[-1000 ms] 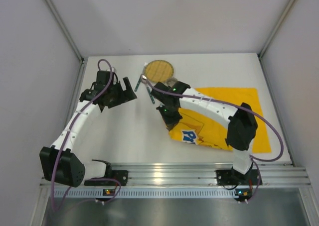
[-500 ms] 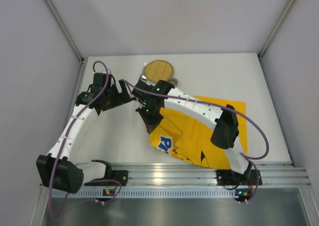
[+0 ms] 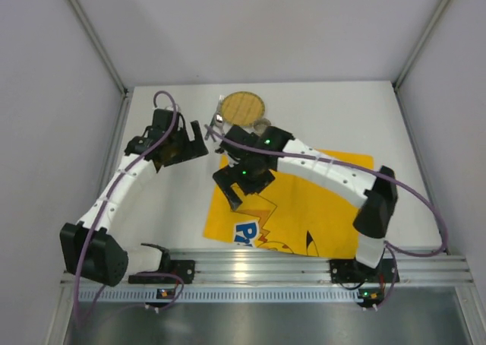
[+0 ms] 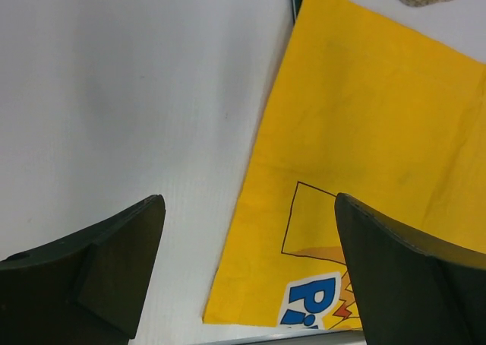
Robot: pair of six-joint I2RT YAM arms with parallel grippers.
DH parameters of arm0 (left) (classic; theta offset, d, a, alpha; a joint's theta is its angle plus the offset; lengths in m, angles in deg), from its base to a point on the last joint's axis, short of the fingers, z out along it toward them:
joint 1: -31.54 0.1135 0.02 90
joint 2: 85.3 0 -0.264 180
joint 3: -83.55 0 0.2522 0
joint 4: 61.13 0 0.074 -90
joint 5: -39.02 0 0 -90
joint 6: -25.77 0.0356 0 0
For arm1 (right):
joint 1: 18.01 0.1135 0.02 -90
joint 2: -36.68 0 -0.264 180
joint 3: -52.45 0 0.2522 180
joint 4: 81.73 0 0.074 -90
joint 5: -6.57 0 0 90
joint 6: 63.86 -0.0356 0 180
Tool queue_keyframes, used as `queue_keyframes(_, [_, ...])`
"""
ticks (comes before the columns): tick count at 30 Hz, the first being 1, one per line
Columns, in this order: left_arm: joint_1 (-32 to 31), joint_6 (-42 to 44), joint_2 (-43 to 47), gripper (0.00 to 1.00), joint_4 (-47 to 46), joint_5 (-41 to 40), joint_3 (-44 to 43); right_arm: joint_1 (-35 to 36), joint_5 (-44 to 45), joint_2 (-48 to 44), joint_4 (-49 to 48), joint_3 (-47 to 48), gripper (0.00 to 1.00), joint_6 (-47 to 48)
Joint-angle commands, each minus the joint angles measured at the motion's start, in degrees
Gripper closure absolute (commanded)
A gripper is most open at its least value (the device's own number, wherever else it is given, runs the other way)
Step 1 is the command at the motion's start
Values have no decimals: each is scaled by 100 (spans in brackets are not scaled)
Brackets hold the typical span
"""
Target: Set the dinner table for one person
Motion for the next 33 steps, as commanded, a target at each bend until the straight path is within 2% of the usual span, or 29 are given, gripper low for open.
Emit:
queue_keyframes(1, [-573,61,-758,2,-610,226,-152,-885,446,-1258,-516,-982,0,-175])
queue_keyframes(2, [-671,35,-962,2,-592,190,-179,-1444,306,-1512,-561,-1542,0,-211])
queue_keyframes(4, [-838,-88,-1549,3,-609,399,-231,-1931,191,-1725,-605,-1985,0,-177])
queue_keyframes(8, [-980,-89,-2114,5,-1153,707,32,-2705,287,-2365,-650,-2811,0,-10])
queue_keyframes(14, [-980,69,-2764,6,-1558,936,-82,-2944,279,-2867,-711,-3471,0,-71])
queue_keyframes(17, [-980,166,-3081,9,-1681,1077,-284,-2953,261,-3000,-817,-3735,0,-211])
queue_keyframes(21, [-980,227,-3468,21,-1708,1130,-425,-2962,235,-3000,-939,-3938,0,-326])
queue_keyframes(22, [-980,228,-3530,28,-1725,1112,-442,-2962,235,-2965,-940,-3947,0,-317])
queue_keyframes(25, [-980,280,-3671,38,-1726,981,-425,-2962,244,-2904,-940,-3912,0,-291])
queue_keyframes(26, [-980,298,-3689,44,-1734,937,-408,-2979,252,-2869,-931,-3886,0,-274])
queue_keyframes(30, [-971,342,-3671,60,-1761,857,-180,-2997,252,-2728,-931,-3798,0,-186])
queue_keyframes(32, [-971,351,-3619,72,-1787,744,-65,-3014,244,-2596,-940,-3737,0,-168])
queue_keyframes(33, [-962,333,-3584,91,-1787,682,66,-3006,226,-2552,-940,-3710,0,-142])
